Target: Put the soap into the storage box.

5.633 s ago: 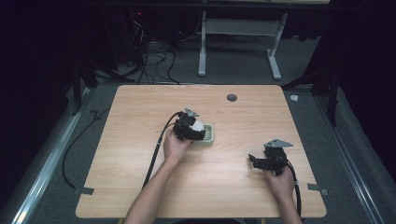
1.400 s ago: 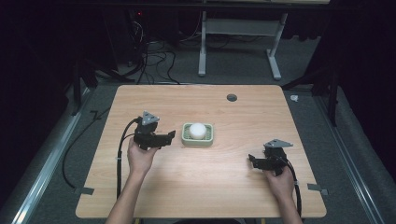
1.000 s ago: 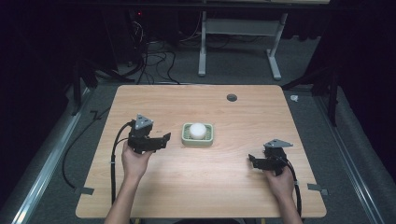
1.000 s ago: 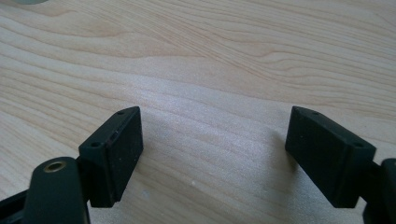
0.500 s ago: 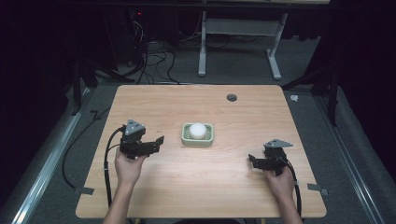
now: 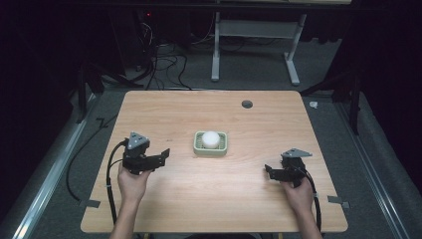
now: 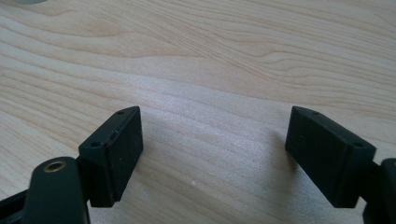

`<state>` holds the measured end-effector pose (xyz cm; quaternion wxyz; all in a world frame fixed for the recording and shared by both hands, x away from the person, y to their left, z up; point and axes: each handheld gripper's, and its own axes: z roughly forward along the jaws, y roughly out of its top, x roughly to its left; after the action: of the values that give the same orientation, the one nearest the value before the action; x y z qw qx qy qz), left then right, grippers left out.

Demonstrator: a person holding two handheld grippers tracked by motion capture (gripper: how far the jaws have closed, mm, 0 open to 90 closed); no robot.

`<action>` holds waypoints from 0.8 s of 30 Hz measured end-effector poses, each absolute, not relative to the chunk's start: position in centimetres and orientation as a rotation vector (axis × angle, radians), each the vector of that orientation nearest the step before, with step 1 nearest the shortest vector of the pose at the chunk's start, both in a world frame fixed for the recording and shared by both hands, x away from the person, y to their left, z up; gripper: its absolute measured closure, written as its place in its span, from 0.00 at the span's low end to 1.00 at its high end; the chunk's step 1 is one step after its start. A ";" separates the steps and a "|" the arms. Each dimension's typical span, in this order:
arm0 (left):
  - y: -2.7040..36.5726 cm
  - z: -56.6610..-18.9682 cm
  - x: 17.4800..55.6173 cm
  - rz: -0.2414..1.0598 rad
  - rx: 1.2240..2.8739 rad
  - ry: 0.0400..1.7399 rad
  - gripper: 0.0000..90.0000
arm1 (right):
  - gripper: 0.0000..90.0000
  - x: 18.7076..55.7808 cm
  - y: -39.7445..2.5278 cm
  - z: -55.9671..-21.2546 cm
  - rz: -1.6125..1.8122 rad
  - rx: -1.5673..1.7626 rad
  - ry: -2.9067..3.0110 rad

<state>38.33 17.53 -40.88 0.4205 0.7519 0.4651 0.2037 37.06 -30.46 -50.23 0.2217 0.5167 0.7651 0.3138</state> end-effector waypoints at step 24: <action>19.2 -43.3 37.0 0.501 1.862 1.245 0.23 | 0.22 37.0 -30.4 -50.2 0.867 1.434 2.113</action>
<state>37.04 19.19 -43.28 0.4109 0.7396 0.4946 0.1989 37.05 -30.42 -50.21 0.2205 0.5186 0.7642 0.3137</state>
